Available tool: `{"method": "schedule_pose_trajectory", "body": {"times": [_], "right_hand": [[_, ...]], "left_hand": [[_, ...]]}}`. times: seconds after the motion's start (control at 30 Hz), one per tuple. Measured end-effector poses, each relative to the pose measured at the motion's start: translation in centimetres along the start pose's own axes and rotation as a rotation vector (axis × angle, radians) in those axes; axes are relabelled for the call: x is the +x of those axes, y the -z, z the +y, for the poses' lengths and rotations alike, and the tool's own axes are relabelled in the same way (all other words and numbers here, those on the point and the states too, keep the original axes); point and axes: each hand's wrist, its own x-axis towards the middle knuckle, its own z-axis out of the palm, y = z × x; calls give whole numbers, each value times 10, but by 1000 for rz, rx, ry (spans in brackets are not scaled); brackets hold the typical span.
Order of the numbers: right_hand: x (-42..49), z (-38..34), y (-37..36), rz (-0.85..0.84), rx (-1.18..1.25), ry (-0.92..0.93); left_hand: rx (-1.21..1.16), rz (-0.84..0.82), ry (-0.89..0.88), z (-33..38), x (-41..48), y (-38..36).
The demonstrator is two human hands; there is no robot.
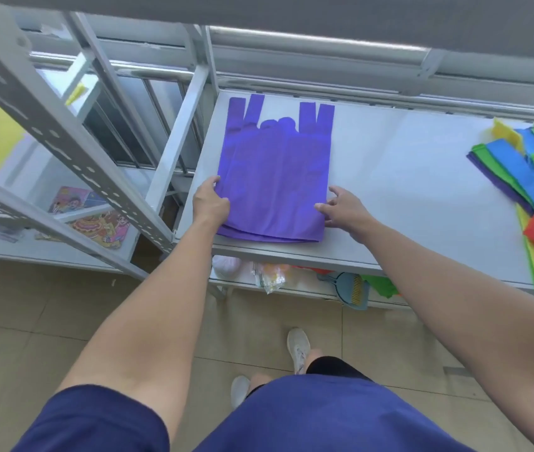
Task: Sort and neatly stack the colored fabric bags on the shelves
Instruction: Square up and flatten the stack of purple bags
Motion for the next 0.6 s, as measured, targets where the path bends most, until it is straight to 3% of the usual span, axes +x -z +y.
{"method": "schedule_pose_trajectory", "body": {"times": [0.1,0.2,0.4,0.6], "right_hand": [[-19,-4,-6,-27,-20,46],[-41,-7,-9,58,-215,64],[-102,-18,9,292,-483,247],[-165,-5,98,612,-707,281]], "left_hand": [[94,41,9,3,-10,9],[328,47,64,22,-19,25],[505,-54,-287,57,-46,23],[465,-207,-568,120,-105,-56]]}}
